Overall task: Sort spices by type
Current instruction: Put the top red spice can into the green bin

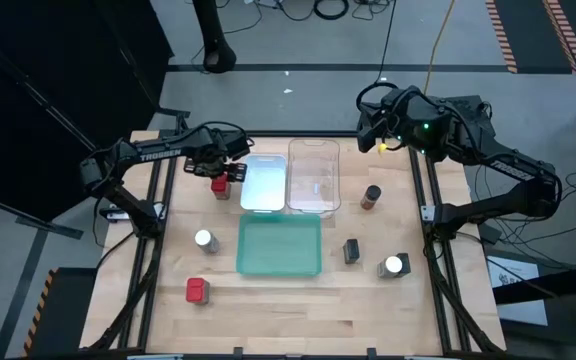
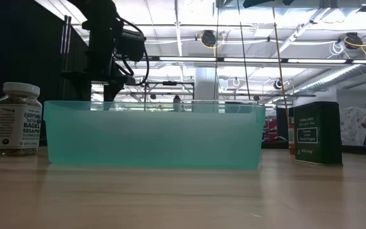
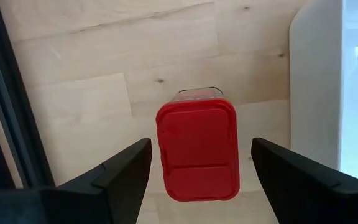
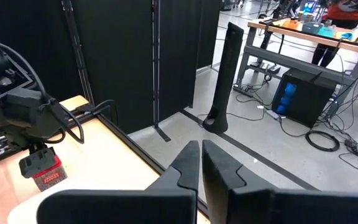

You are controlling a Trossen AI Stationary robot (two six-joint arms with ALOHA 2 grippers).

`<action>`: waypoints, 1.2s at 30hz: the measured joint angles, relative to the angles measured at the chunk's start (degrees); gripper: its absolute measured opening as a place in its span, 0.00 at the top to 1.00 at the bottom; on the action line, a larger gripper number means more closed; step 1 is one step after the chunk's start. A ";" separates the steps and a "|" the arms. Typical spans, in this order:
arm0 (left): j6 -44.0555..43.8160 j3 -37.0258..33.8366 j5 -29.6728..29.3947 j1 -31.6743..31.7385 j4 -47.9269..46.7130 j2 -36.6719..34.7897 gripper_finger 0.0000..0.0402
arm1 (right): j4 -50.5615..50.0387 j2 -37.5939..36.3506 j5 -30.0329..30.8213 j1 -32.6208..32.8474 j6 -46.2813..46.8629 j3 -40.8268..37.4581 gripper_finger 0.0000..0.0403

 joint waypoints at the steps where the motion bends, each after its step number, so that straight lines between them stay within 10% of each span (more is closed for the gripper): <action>1: 0.02 0.00 -0.03 0.00 0.01 0.00 0.29 | 0.00 0.00 0.00 0.00 0.00 0.00 1.00; 36: 0.50 0.00 0.41 0.06 0.04 0.00 0.29 | -2.54 0.00 0.03 0.02 1.42 -0.02 1.00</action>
